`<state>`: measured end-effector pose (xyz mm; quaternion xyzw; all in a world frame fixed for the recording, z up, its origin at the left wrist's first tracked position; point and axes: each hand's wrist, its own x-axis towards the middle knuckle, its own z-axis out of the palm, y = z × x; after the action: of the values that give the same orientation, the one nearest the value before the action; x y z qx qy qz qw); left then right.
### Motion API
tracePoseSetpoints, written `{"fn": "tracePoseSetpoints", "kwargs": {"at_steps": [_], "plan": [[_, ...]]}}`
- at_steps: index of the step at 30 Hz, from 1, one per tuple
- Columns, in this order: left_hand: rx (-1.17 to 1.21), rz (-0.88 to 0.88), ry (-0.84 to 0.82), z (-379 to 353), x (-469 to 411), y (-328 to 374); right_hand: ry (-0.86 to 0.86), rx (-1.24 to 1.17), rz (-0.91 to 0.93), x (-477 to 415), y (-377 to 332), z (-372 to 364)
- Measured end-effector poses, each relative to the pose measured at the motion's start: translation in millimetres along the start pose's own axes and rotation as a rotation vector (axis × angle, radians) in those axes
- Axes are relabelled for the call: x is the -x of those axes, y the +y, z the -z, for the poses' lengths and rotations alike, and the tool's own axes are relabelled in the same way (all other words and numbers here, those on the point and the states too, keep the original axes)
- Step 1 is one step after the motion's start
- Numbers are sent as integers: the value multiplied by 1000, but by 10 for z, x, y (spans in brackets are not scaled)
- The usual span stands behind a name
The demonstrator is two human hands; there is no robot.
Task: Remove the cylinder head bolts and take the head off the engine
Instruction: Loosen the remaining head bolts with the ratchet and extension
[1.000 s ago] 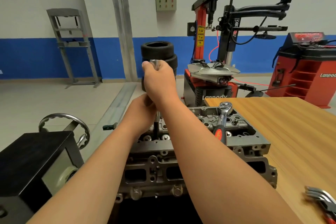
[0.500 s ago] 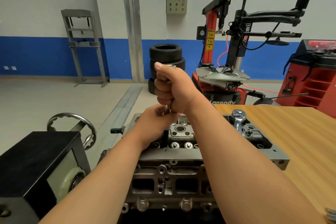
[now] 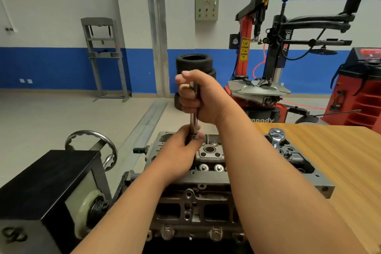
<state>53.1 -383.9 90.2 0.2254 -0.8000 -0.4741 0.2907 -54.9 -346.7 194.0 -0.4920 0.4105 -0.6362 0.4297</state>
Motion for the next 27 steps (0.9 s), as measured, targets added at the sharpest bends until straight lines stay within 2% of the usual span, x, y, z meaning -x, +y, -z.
{"fn": "tracePoseSetpoints", "kwargs": {"at_steps": [2,4,6,9,13,16,20,23,27], "plan": [[25,-29,20,0,28,-58,161,63,15,21,84,12],[-15,-48,154,-14,40,-64,383,288,146,98,260,-15],[-31,-19,311,-26,54,-14,488,497,235,212,475,-27],[-75,68,324,-50,53,35,517,622,238,339,696,-14],[-16,73,123,-25,74,2,548,498,238,381,756,52],[141,12,28,35,101,-37,486,528,180,399,788,55],[213,-15,108,36,100,-72,410,562,164,441,787,59],[146,-56,163,25,113,-67,524,623,194,485,787,68],[56,-46,201,-4,111,-69,583,541,275,494,779,73]]}}
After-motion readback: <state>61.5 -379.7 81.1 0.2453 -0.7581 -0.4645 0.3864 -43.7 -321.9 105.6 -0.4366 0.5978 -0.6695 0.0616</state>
